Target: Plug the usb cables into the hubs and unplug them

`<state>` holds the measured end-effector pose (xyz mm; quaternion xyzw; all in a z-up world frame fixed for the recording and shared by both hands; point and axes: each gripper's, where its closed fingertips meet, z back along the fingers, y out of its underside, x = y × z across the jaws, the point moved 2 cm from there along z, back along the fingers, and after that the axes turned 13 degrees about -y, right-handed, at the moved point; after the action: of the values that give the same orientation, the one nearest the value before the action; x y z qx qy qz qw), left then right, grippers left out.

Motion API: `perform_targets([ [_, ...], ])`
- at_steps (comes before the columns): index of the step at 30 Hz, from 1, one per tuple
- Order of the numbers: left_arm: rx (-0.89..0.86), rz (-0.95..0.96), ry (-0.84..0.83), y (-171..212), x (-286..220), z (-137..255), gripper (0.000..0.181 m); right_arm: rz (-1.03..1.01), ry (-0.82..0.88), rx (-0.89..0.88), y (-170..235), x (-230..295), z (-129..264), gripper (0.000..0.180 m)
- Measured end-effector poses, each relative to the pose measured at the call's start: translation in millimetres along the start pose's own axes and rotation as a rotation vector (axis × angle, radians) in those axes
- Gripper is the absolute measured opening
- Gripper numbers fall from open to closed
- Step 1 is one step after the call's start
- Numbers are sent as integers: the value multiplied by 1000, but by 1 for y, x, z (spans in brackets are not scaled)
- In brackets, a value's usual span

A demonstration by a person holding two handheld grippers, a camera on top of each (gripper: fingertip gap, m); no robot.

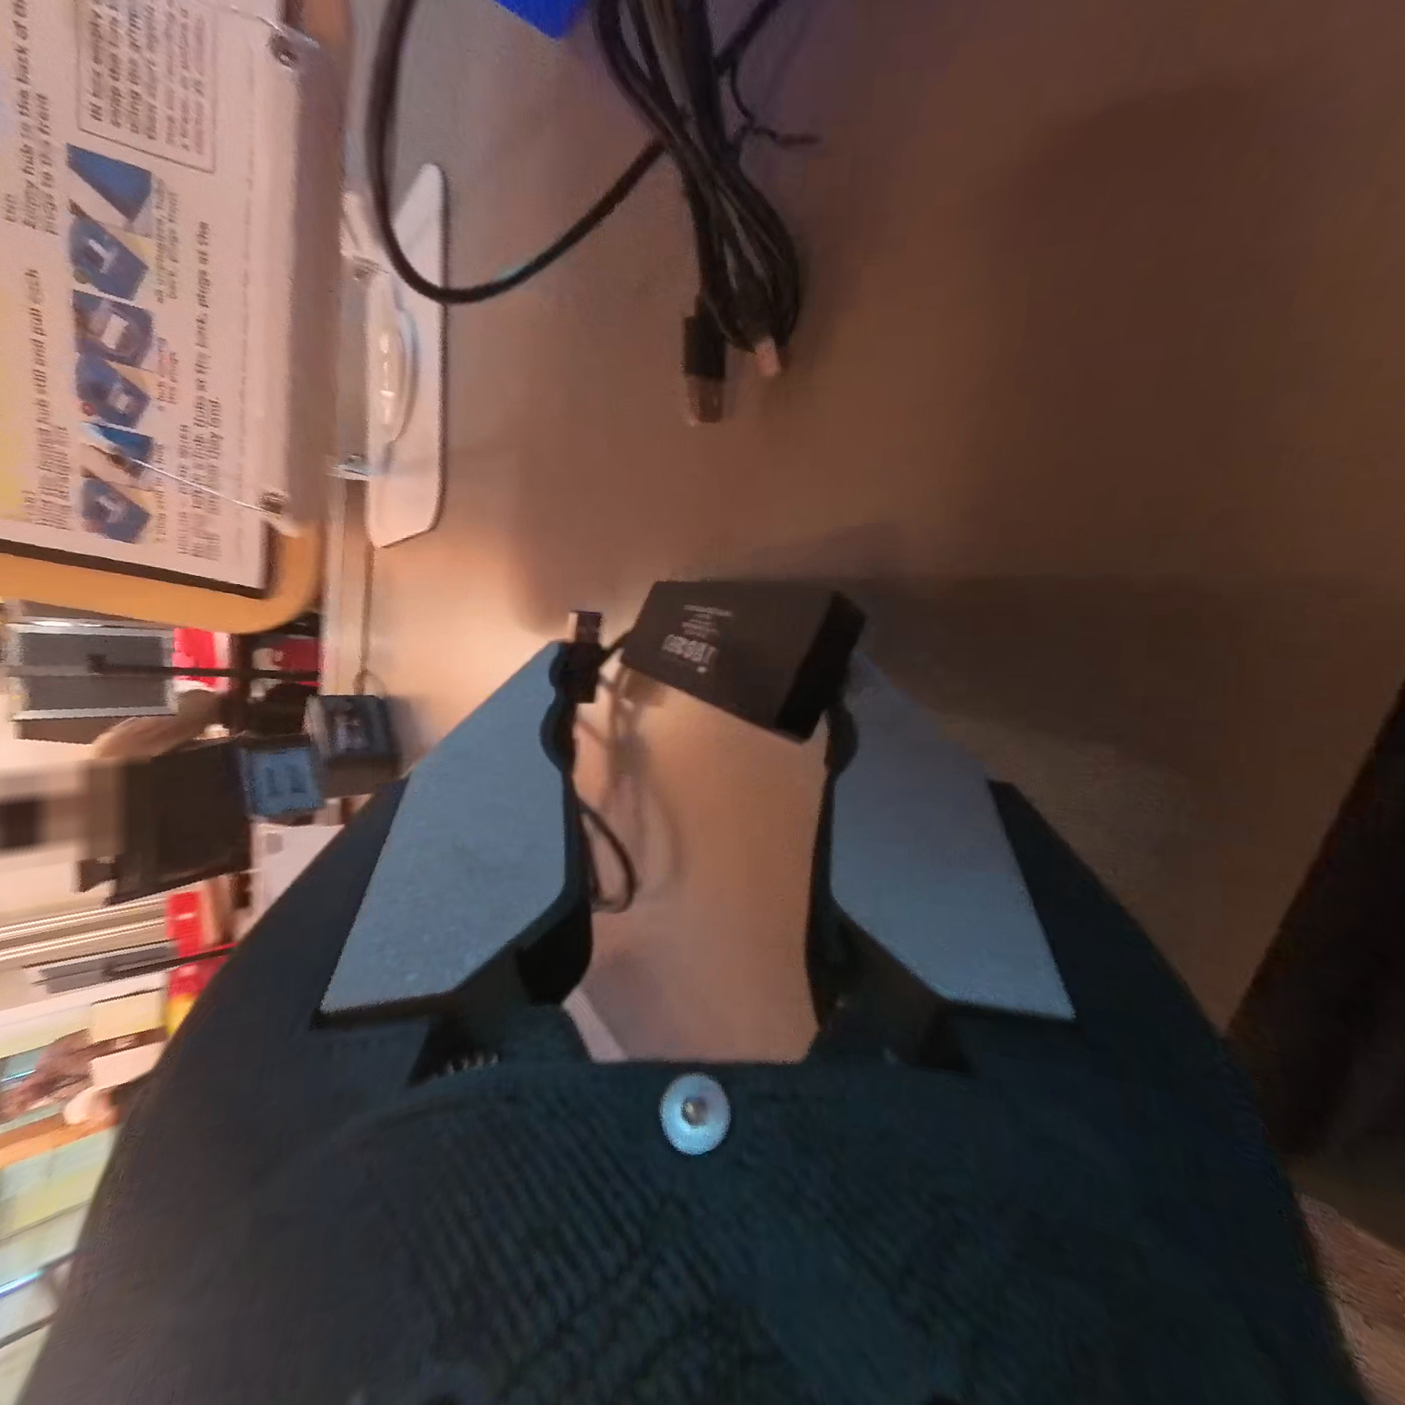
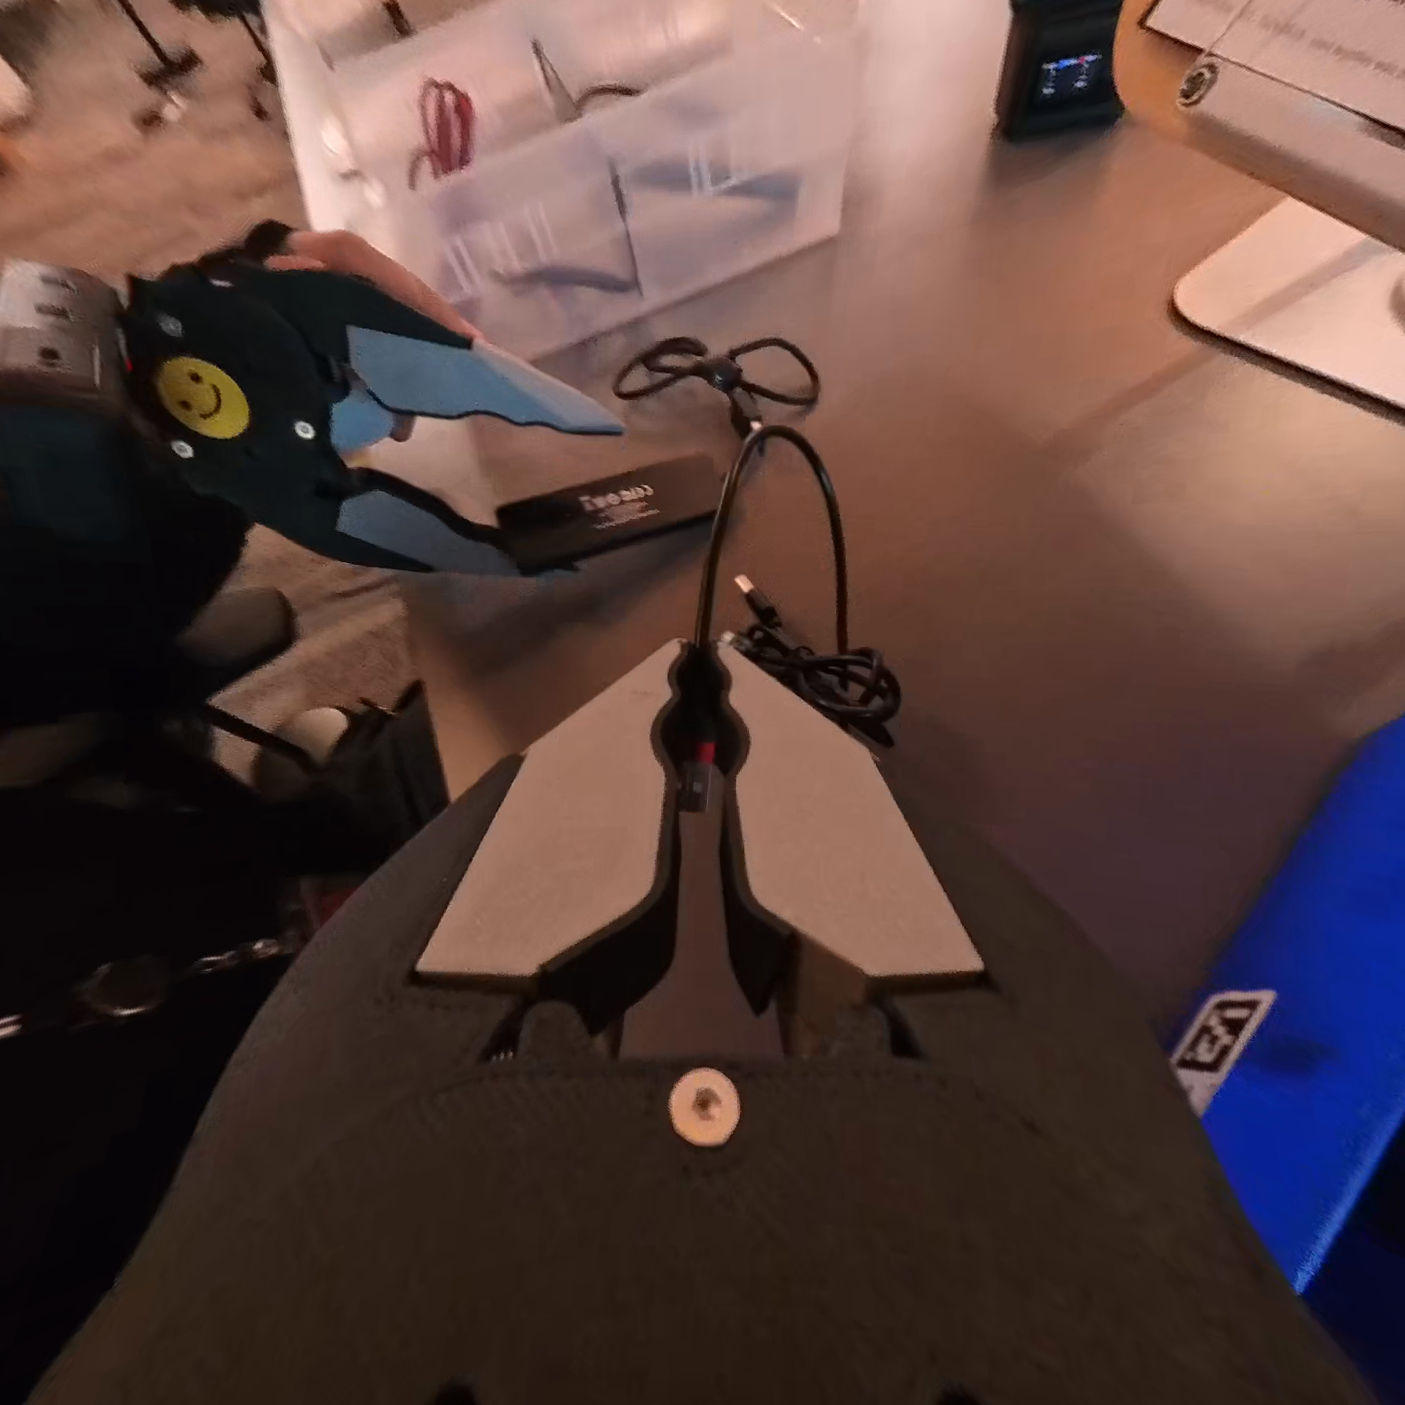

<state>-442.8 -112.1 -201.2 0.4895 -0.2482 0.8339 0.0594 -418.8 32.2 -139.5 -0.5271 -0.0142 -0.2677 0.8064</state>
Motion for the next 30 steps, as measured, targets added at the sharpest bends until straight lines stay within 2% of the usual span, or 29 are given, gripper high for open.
perform_targets([
  [4, -29, -75, -109, -23, 18, 16, 63, -20, -16, 25, 4, 2, -3, 0],
  [8, -95, -99, -158, -53, 23, 17, 50, -48, -35, 43, 7, 6, -10, 0],
  [15, -55, -134, -59, -43, 4, 10, 44, -66, -34, 60, 11, 4, -10, 0],
  [18, -37, -158, -84, -39, 3, 6, 44, -71, -44, 61, 11, 5, -11, 0],
  [25, -184, -186, -271, -90, 15, -2, 43, -26, -81, 101, 11, 21, -13, 0],
  [28, -203, -189, -276, -96, 12, -10, 42, 1, -98, 127, 12, 29, -15, 0],
  [29, -213, -195, -277, -98, 11, -12, 37, 6, -116, 128, 12, 33, -16, 0],
  [30, -232, -202, -291, -100, 11, -12, 21, 10, -139, 126, 11, 38, -18, 0],
])
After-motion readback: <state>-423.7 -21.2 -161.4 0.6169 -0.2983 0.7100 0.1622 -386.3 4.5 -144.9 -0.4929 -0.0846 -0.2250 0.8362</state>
